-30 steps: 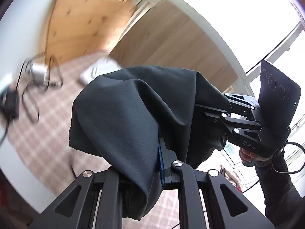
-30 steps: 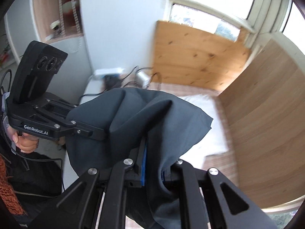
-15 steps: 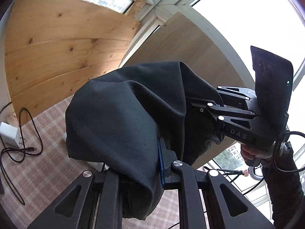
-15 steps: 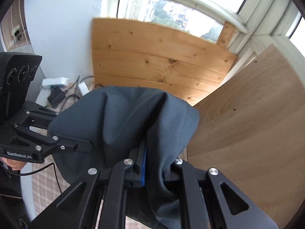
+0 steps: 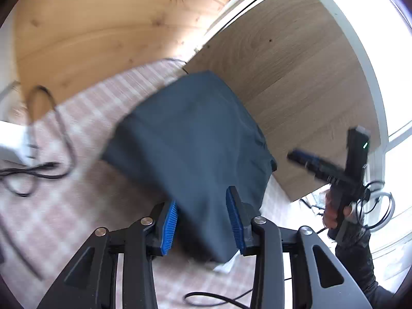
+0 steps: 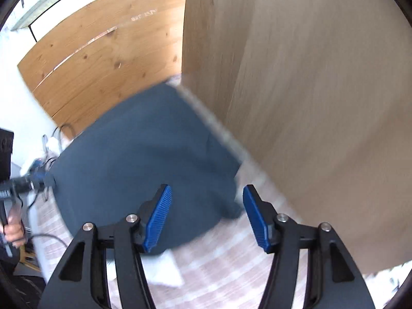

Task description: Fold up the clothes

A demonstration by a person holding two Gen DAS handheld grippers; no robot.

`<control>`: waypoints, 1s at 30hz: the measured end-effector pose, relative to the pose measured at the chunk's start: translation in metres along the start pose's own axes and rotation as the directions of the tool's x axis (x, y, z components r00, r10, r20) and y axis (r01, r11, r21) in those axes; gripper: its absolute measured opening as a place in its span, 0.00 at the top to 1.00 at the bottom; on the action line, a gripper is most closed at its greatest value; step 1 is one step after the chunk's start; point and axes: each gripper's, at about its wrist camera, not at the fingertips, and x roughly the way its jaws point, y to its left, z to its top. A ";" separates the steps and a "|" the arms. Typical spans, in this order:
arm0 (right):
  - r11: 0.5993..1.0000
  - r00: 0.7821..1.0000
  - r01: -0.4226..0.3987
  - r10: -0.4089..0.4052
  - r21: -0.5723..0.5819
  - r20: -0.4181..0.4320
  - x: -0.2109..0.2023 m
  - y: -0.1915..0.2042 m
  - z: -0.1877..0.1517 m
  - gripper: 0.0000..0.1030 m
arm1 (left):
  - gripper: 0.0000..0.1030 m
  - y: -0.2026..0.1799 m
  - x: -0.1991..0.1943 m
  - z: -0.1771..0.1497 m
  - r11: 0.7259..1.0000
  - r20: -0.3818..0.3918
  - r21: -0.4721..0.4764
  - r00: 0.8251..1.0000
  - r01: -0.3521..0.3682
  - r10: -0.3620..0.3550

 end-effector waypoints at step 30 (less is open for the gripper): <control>0.963 0.993 0.066 -0.038 -0.261 0.112 -0.054 0.202 -0.049 0.44 | 0.62 0.055 -0.060 -0.028 0.953 -0.016 0.162 0.965 -0.256 0.262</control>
